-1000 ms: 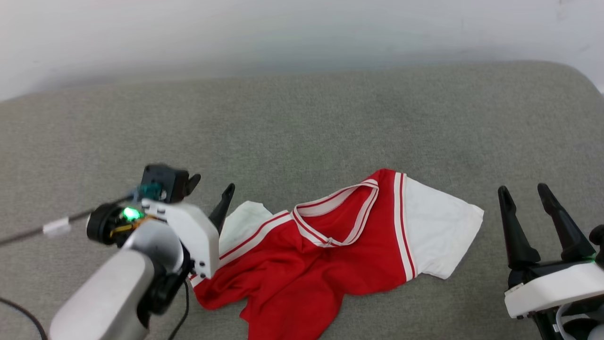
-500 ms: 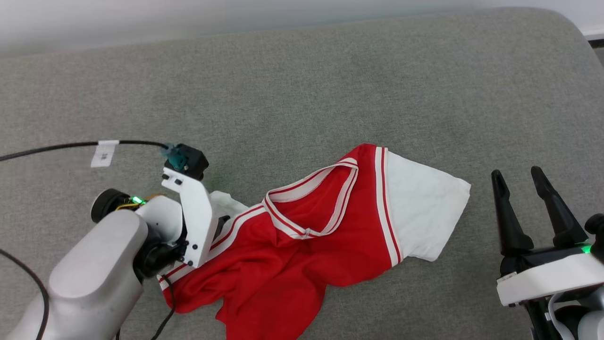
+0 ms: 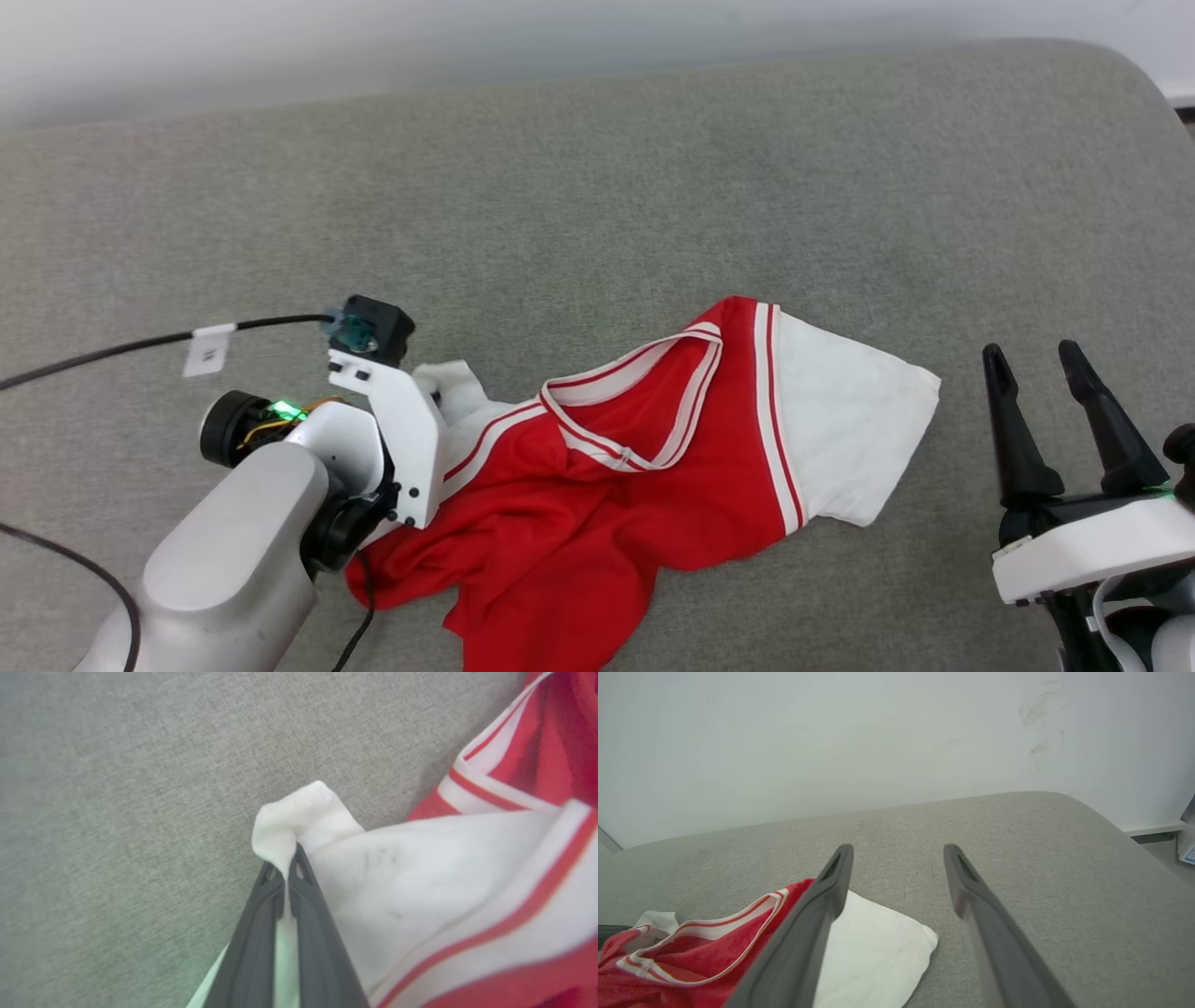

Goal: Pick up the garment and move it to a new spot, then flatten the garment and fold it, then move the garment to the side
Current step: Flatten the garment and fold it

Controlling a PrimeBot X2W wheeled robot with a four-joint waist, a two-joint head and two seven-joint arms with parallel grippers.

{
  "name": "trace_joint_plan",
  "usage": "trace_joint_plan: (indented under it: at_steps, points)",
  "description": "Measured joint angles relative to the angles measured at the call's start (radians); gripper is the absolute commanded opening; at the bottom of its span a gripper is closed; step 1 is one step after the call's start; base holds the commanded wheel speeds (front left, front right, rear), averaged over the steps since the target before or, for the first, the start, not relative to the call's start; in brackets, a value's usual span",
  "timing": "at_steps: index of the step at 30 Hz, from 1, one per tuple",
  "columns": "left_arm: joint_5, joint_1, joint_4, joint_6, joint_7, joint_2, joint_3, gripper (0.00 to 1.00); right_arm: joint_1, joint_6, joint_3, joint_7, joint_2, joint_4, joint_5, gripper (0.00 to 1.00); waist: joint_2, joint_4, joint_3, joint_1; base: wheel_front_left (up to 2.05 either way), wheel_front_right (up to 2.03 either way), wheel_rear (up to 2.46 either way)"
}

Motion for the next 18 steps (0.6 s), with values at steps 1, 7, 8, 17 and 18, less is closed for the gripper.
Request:
trace_joint_plan:
  at_steps: [1, 7, 8, 17, 18]
  points:
    - [0.0, 0.007, -0.003, 0.009, -0.032, -0.002, 0.011, 0.0, 0.0, 0.0, -0.006, 0.008, -0.002, 0.005, 0.007, 1.0, 0.0, 0.006, -0.007, 0.0, 0.0, 0.0, 0.0]
    - [0.005, 0.054, -0.067, 0.08, -0.202, -0.002, 0.083, 0.0, -0.016, 0.0, -0.066, 0.1, -0.033, 0.093, 0.075, 1.0, 0.0, 0.041, -0.049, 0.0, 0.0, 0.0, 0.0]
    - [0.006, 0.064, -0.084, 0.092, -0.221, -0.001, 0.092, 0.0, -0.025, 0.0, -0.079, 0.127, -0.044, 0.123, 0.093, 1.0, 0.0, 0.047, -0.054, -0.0001, 0.0, 0.0, 0.0]
    - [0.024, 0.134, -0.294, 0.188, -0.297, 0.026, 0.137, 0.0, -0.182, 0.0, -0.091, 0.517, -0.179, 0.414, 0.206, 1.0, 0.0, 0.098, -0.049, 0.0, 0.0, 0.0, 0.0]
    - [0.029, 0.137, -0.315, 0.195, -0.297, 0.028, 0.136, 0.0, -0.203, 0.0, -0.081, 0.552, -0.189, 0.436, 0.213, 1.0, 0.0, 0.105, -0.042, 0.0, 0.0, 0.0, 0.0]
